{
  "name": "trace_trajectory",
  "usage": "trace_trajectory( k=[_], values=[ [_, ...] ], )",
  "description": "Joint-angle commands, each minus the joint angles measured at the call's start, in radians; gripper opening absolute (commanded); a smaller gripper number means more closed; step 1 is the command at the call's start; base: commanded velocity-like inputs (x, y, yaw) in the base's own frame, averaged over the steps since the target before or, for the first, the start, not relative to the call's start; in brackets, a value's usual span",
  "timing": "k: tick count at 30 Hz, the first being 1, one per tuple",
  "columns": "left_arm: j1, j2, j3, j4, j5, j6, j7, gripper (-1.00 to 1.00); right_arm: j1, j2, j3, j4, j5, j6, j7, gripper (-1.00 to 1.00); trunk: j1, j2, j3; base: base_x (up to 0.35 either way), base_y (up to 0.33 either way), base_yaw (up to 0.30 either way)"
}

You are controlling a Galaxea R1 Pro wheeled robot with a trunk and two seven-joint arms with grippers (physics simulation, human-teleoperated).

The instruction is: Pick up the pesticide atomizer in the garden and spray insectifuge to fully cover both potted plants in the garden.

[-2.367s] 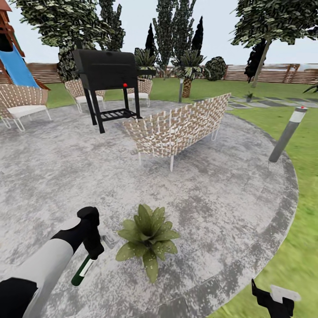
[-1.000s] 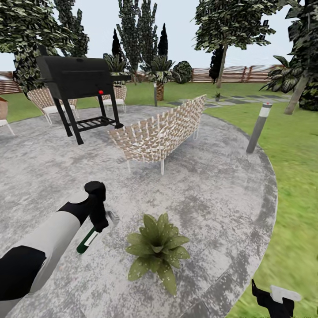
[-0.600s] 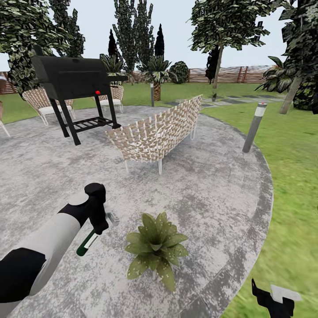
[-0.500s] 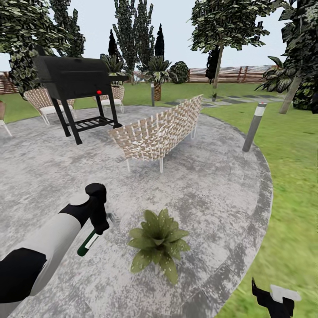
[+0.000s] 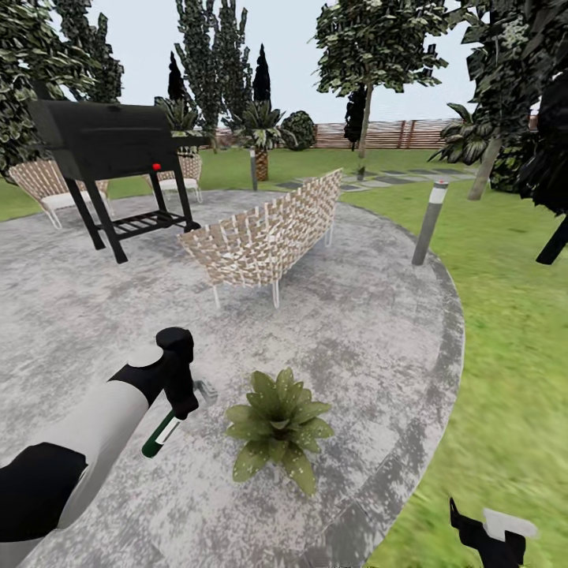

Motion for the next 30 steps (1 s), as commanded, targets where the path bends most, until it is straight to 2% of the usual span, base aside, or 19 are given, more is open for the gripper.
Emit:
trace_trajectory(
  k=[1,9,12,15,17,23,30],
  values=[
    [0.000,0.001,-0.004,-0.002,-0.005,0.010,-0.009,-1.00,-0.001,0.000,0.003,0.001,-0.009,-0.004,0.000,1.00,0.000,0.000,-0.001,0.000,0.001,-0.249],
    [0.003,0.009,-0.007,-0.001,-0.009,0.012,-0.009,-1.00,0.000,0.000,0.003,0.000,-0.009,-0.004,0.000,1.00,0.000,0.000,-0.001,0.000,0.000,-0.250],
    [0.047,0.040,-0.008,0.000,-0.008,0.010,-0.009,-1.00,-0.001,0.000,0.003,0.002,-0.009,-0.004,0.000,1.00,0.000,0.000,-0.001,0.000,0.000,-0.250],
    [0.061,0.074,-0.007,0.000,0.000,0.010,-0.009,-1.00,-0.001,0.000,0.003,0.002,-0.009,-0.004,0.000,1.00,0.000,0.000,-0.001,0.000,0.000,-0.250],
    [0.063,0.086,-0.007,0.000,0.003,0.010,-0.009,-1.00,-0.001,0.001,0.003,0.002,-0.009,-0.004,0.000,1.00,0.000,0.000,-0.001,0.000,0.000,-0.249],
    [0.064,0.080,-0.005,-0.001,0.004,0.012,-0.009,-1.00,-0.001,0.002,0.003,0.003,-0.009,-0.004,0.000,1.00,0.000,0.000,-0.001,0.000,0.025,-0.092],
    [0.064,0.077,-0.002,-0.002,0.005,0.013,-0.009,-1.00,0.000,0.001,0.003,0.003,-0.008,-0.004,0.000,1.00,0.000,0.000,-0.001,0.015,0.270,-0.002]
  ],
)
